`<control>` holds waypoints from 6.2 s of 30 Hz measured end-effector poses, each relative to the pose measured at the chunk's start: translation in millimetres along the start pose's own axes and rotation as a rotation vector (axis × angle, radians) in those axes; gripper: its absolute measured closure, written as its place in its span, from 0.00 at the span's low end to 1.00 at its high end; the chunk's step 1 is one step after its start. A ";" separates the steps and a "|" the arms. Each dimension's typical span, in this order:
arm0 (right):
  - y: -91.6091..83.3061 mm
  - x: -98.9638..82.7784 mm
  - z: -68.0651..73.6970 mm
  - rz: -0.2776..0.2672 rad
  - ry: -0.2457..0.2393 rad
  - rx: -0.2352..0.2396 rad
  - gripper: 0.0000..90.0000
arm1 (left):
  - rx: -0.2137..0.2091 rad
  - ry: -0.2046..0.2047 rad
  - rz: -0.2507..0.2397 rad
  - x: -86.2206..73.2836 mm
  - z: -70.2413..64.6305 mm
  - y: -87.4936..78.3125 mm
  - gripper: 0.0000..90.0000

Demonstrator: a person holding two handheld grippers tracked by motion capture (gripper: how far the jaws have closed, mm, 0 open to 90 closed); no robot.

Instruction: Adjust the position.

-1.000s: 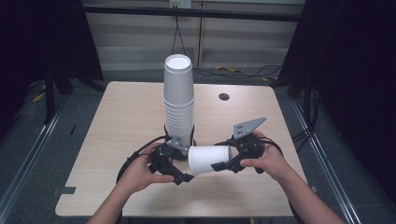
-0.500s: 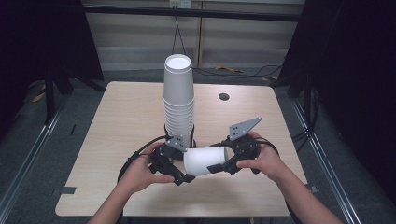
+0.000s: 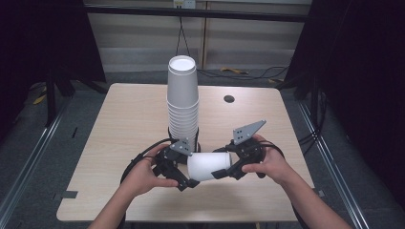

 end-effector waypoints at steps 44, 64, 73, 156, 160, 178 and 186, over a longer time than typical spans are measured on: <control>6.1 -0.2 -4.4 0.008 0.014 0.020 0.23 | -0.026 0.057 0.000 4.3 -4.0 -7.9 0.29; 1.2 5.6 -0.9 0.001 -0.006 0.047 0.24 | -0.021 0.078 -0.078 4.3 1.7 -10.8 0.04; 4.3 8.2 -0.5 0.030 -0.007 0.049 0.24 | -0.006 0.114 -0.057 7.6 -0.2 -10.8 0.06; 4.0 1.8 -2.5 0.057 -0.057 0.032 0.24 | -0.004 0.097 -0.026 14.6 -5.5 -13.3 0.13; 4.0 1.6 -2.5 0.061 -0.066 0.028 0.24 | 0.001 0.100 -0.048 15.1 -5.0 -13.2 0.09; 4.7 1.8 -1.2 0.064 -0.054 0.018 0.23 | -0.032 0.079 -0.074 14.6 -3.3 -17.5 0.16; 4.9 4.1 1.2 0.124 -0.093 -0.013 0.19 | -0.023 0.079 -0.049 15.1 -4.8 -18.9 0.16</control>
Point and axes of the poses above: each handheld gripper's, and its own axes: y roughly forward along the jaws, x roughly out of its top, z roughly to its left, the point moved 1 cm from there along y, roughly forward along the jaws, and after that the axes turned 6 degrees about z, right-handed, at the moved point
